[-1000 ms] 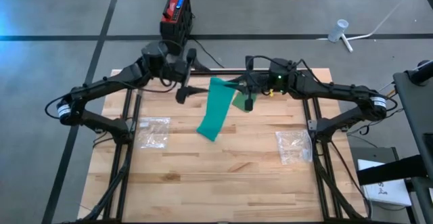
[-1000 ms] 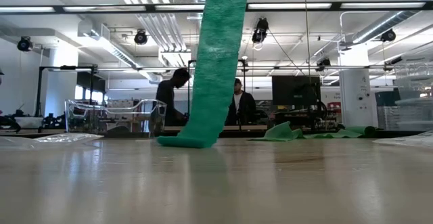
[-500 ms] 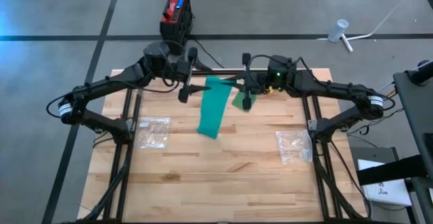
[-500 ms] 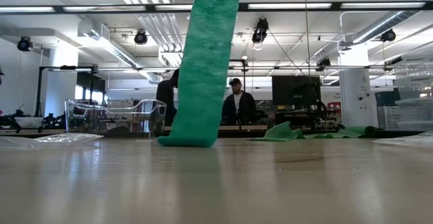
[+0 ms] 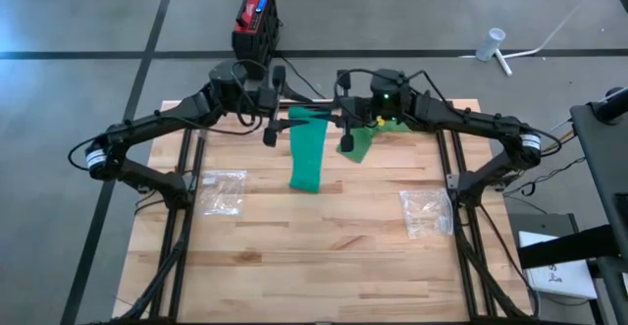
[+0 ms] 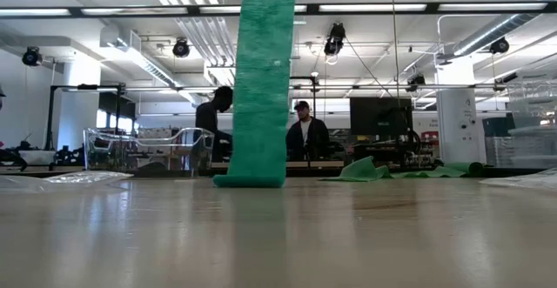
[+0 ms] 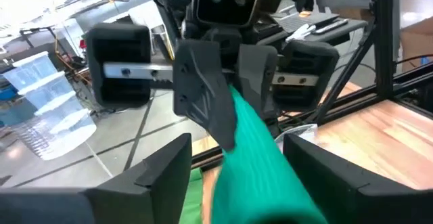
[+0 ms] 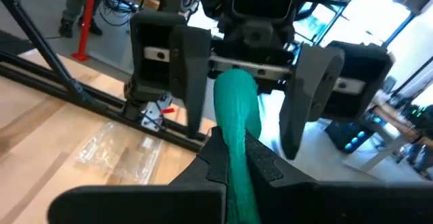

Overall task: Roll bandage
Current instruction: Roll the blue bandage

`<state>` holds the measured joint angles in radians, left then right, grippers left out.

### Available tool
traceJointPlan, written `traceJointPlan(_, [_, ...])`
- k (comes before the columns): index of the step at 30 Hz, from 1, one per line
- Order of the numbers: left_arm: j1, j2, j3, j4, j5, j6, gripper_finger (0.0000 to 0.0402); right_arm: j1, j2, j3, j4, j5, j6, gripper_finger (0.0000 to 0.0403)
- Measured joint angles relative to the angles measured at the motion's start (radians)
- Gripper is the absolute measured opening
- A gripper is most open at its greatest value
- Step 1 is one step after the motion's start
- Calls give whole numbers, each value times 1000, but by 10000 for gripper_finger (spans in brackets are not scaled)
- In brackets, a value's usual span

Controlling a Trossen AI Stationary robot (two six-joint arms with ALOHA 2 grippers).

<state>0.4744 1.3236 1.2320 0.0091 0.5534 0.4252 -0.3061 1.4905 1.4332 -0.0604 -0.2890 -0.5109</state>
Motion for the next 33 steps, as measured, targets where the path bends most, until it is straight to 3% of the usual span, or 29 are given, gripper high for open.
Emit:
traceJointPlan(4, [-1,-9,0,-8,-63,-17,157,-1,0,2,7,7,39,3])
traceJointPlan(9, [-1,-33,0,-35,-71,-47,34,-1,-3,2,13,39,67,4])
traceJointPlan(11, [-1,-47,0,-48,-73,-66,14,-1,-6,3,14,54,68,5])
traceJointPlan(27, [-7,-227,-13,-206,-127,-134,87,-9,-99,20,-62,52,38,7])
traceJointPlan(30, [-30,-260,-30,-209,-132,-149,102,-8,-126,20,-57,9,34,7])
traceJointPlan(33, [-77,-288,-45,-208,-204,-148,118,-4,-156,20,-14,-71,103,8])
